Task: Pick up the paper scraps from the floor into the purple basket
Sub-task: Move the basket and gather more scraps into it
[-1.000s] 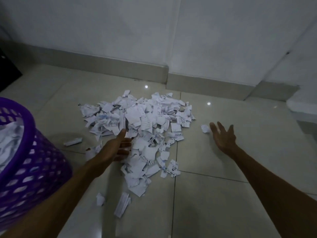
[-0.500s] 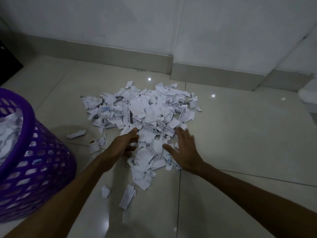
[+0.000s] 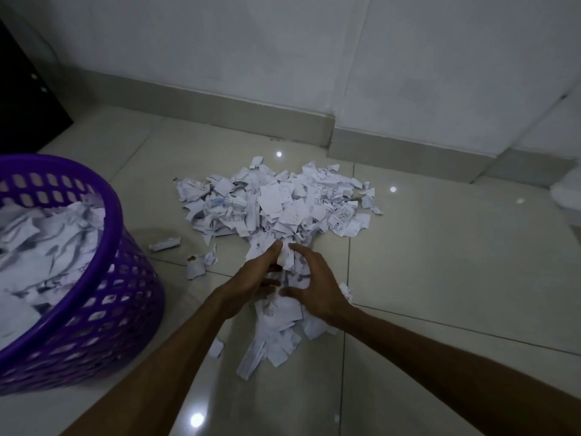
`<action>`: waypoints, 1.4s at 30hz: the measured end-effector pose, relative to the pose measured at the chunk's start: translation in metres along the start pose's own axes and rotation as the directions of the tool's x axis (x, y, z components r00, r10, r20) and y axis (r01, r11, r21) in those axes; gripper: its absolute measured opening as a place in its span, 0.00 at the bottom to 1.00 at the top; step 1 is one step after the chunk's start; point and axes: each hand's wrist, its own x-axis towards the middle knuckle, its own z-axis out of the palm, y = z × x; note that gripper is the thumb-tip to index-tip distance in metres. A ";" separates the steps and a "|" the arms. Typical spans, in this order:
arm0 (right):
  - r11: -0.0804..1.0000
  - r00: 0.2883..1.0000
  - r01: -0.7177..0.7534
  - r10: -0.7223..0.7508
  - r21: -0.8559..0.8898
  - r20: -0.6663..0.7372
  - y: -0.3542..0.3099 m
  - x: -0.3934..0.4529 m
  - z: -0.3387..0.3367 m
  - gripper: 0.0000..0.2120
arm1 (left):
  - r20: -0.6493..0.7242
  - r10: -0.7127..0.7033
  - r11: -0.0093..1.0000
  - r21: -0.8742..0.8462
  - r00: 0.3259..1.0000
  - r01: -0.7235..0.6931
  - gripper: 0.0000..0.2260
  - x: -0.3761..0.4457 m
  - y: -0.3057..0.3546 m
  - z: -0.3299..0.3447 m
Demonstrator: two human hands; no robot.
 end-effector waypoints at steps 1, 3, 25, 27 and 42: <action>1.000 1.000 -0.009 0.009 0.013 -0.017 0.000 0.001 -0.002 0.37 | 0.005 -0.013 1.000 0.003 1.000 0.013 0.21 0.000 -0.001 -0.002; 0.994 0.998 -0.044 0.049 0.104 -0.043 -0.005 0.003 -0.006 0.30 | 0.009 -0.027 1.000 -0.003 1.000 0.027 0.22 -0.003 0.001 -0.004; 0.897 0.986 0.030 0.045 0.441 -0.159 -0.148 0.002 -0.064 0.14 | -0.104 0.192 0.971 -0.123 0.976 -0.204 0.14 -0.073 0.075 -0.027; 0.894 0.986 0.068 0.008 0.442 -0.169 -0.169 0.002 -0.063 0.14 | -0.118 0.230 0.964 -0.107 0.966 -0.243 0.14 -0.088 0.089 -0.036; 0.837 0.979 0.203 -0.184 0.508 -0.088 -0.326 0.022 0.023 0.14 | -0.349 0.322 0.906 -0.156 0.880 -0.393 0.12 -0.214 0.122 -0.149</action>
